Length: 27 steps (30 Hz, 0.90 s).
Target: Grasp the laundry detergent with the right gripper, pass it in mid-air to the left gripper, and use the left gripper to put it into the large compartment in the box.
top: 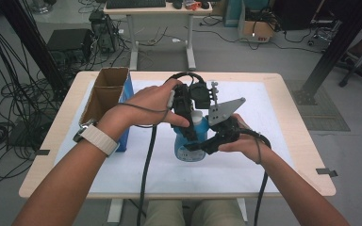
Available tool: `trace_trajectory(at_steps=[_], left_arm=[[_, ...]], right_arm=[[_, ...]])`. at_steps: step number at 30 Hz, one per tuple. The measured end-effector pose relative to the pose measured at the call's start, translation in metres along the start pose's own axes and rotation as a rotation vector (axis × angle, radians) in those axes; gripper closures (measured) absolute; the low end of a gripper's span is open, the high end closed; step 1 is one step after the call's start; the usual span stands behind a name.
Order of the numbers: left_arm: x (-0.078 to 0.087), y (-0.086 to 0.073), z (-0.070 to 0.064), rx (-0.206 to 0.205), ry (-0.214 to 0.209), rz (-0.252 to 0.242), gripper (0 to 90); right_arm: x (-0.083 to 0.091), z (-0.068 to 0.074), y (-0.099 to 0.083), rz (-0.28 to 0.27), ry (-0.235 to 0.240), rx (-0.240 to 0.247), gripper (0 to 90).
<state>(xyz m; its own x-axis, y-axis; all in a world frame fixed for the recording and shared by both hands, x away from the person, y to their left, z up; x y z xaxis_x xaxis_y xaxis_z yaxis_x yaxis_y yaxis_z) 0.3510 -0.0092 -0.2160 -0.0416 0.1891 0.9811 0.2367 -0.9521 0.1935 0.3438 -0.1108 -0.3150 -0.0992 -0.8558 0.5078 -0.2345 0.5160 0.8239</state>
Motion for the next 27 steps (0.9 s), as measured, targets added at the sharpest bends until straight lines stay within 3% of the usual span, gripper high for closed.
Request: trace_trajectory(at_steps=[4,10,27], left_arm=[[-0.0019,0.0006,-0.0009,-0.007,-0.012,-0.012,36.6],[-0.0031,0.0012,-0.0005,-0.01,-0.015,0.008,37.1],[-0.0018,0.0026,-0.0014,-0.002,-0.003,-0.005,37.3]], right_arm=[[-0.0003,0.0004,-0.0001,0.0,0.0,-0.003,43.1],[-0.0011,0.0004,-0.0017,0.001,0.001,-0.002,43.1],[0.0021,0.0,-0.0015,0.005,-0.004,-0.005,43.0]])
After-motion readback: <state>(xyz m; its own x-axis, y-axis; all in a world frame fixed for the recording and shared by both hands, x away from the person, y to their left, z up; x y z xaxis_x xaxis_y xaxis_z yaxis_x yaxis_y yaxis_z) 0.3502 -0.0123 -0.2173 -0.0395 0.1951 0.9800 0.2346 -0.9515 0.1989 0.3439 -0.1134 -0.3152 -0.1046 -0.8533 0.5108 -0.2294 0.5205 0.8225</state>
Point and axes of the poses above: each handheld gripper's, and its own axes: x roughly backward along the jaws, y roughly out of its top, z roughly to its left, the point moved 3 cm from there along -x, roughly forward along the jaws, and after that the axes turned 15 degrees about x, right-handed, at the moved point
